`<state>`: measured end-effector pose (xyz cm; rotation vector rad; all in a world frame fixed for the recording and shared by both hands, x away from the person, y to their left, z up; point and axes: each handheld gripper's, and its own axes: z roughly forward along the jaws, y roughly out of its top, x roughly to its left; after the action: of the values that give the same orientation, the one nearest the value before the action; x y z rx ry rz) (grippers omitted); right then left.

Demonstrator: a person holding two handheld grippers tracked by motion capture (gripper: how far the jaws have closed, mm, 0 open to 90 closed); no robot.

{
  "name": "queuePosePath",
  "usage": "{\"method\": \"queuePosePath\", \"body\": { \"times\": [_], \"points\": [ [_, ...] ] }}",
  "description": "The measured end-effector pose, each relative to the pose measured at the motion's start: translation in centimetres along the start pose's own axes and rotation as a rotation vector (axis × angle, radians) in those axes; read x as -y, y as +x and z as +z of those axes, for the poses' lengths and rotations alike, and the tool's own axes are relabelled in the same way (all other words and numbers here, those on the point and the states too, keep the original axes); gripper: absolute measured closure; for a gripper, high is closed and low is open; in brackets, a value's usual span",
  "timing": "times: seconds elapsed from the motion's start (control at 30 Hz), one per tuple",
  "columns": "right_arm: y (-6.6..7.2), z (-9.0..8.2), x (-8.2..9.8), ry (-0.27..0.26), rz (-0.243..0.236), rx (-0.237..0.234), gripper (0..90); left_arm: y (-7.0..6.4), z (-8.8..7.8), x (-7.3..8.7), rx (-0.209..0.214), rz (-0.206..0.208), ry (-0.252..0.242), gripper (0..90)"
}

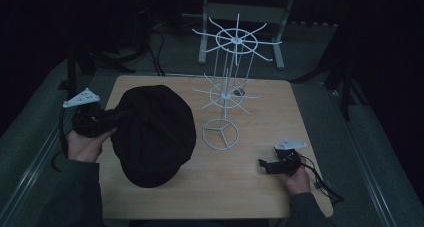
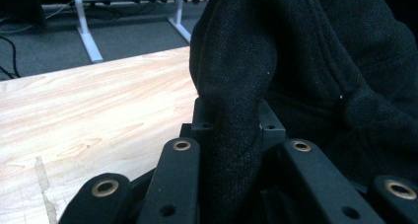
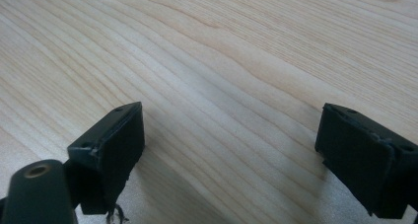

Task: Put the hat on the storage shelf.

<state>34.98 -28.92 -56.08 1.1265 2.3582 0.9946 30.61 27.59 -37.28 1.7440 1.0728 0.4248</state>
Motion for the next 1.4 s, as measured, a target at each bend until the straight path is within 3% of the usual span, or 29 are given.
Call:
{"method": "queuePosePath", "body": {
  "times": [1.4],
  "points": [
    [0.0, 0.0, 0.0, 0.000, 0.000, 0.000, 11.3, -0.4, -0.4, -3.4, 0.052, 0.017, -0.073, 77.6]
  ]
}}
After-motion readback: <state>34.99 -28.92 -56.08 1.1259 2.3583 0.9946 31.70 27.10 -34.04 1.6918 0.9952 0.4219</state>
